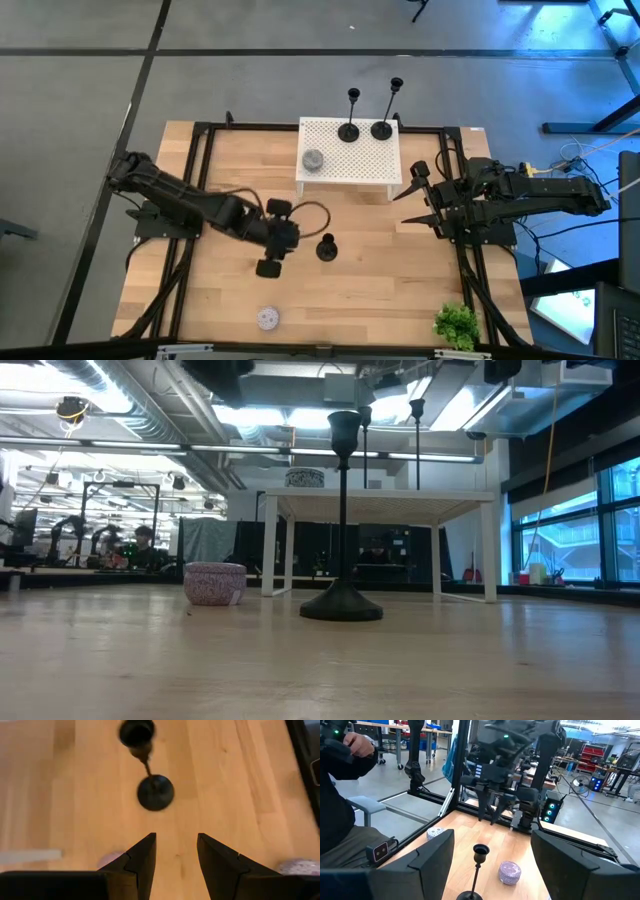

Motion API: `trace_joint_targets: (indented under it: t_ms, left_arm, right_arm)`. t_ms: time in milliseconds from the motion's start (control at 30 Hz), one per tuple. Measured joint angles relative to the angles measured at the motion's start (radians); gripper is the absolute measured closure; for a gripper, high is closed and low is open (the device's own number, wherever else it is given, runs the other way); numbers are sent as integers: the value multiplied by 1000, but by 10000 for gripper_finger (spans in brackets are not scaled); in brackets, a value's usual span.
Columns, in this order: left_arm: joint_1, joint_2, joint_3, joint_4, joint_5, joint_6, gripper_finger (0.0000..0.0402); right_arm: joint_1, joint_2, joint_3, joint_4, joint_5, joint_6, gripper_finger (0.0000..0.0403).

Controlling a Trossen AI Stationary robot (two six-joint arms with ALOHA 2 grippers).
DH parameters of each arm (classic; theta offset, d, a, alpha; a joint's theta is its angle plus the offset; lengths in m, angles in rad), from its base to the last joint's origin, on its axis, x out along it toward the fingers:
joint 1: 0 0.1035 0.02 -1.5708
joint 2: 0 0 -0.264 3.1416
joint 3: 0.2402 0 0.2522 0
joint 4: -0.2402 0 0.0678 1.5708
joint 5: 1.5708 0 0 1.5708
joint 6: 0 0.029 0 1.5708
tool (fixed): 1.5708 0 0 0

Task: Pick & Place candle stick holders
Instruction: Put the pink scented candle on the shelf aligned with the other scented candle

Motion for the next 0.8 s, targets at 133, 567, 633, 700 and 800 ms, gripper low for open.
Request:
trace_joint_targets:
  t_ms: [133, 567, 633, 700, 800]
  left_arm:
    - [-74, 1, -35, -11, -82, -92, 263]
    - [-142, -88, -341, 42, -328, -343, 263]
    - [-136, -141, -399, 95, -343, -358, 263]
    - [-127, -204, -462, 194, -355, -355, 263]
    - [-106, -306, -569, 385, -367, -325, 263]
  right_arm:
    - [0, 0, 0, 1, 0, 0, 135]
    - [0, 26, 0, 50, -2, 6, 135]
    - [0, 33, 0, 57, -2, 8, 135]
    - [0, 38, 0, 63, -2, 6, 134]
    - [0, 39, 0, 70, -1, 3, 135]
